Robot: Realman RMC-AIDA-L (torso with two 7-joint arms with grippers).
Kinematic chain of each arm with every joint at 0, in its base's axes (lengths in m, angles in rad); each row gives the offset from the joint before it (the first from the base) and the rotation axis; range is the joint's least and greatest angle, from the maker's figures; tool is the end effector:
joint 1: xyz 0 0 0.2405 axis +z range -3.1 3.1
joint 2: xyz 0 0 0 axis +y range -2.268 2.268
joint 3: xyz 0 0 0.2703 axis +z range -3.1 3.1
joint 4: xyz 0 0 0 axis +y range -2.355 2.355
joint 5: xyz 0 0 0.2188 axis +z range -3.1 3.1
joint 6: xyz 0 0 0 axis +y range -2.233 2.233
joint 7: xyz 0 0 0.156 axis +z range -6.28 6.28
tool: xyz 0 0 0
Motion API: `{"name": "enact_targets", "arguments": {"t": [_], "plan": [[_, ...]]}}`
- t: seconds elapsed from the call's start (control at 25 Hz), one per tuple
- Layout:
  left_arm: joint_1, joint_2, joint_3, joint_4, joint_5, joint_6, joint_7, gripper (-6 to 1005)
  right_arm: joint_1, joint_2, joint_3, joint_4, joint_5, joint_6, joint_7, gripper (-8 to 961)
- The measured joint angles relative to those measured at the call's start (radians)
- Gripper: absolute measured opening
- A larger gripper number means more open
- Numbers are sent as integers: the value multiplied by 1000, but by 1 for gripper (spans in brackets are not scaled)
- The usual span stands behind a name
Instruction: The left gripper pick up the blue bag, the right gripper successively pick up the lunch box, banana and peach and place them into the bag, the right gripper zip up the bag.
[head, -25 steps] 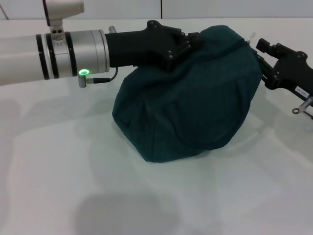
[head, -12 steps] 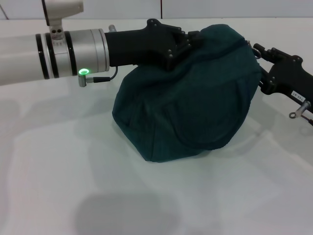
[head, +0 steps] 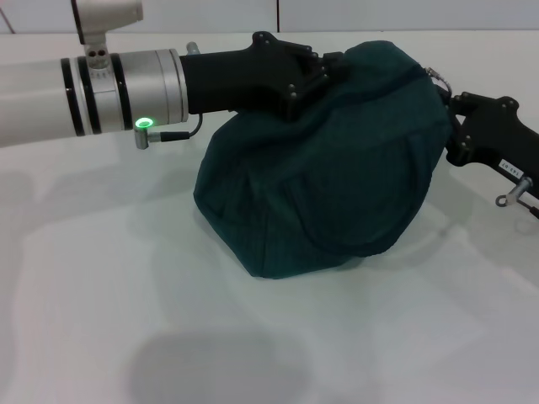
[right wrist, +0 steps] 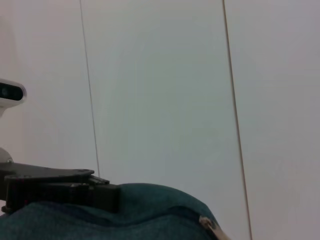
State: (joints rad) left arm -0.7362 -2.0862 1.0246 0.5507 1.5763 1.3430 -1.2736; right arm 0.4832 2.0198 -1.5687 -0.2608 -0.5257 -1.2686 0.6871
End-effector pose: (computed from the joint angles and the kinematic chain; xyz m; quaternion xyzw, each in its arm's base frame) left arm -0.1629 0.4066 -0.0529 -0.9350 -0.1014 -0.3143 0.1290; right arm 0.2753 0.3624 -0.0406 -0.8394 0.1632 0.3839 0.3485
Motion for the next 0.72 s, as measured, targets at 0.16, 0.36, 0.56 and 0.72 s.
{"name": "enact_targets", "arguments": {"t": [0.16, 0.36, 0.56, 0.72], "plan": [[0, 0, 0, 0, 0, -1, 10, 45, 0, 2, 4, 0, 4, 0, -4, 81], [0, 0, 0, 0, -18, -1, 11, 44, 1, 2, 7, 8, 50, 16, -9, 21], [6, 1, 0, 0, -36, -1, 10, 44, -3, 0, 4, 17, 65, 68, 5, 16], [5, 1, 0, 0, -39, -1, 9, 44, -3, -2, -2, 25, 61, 122, 27, 15]]}}
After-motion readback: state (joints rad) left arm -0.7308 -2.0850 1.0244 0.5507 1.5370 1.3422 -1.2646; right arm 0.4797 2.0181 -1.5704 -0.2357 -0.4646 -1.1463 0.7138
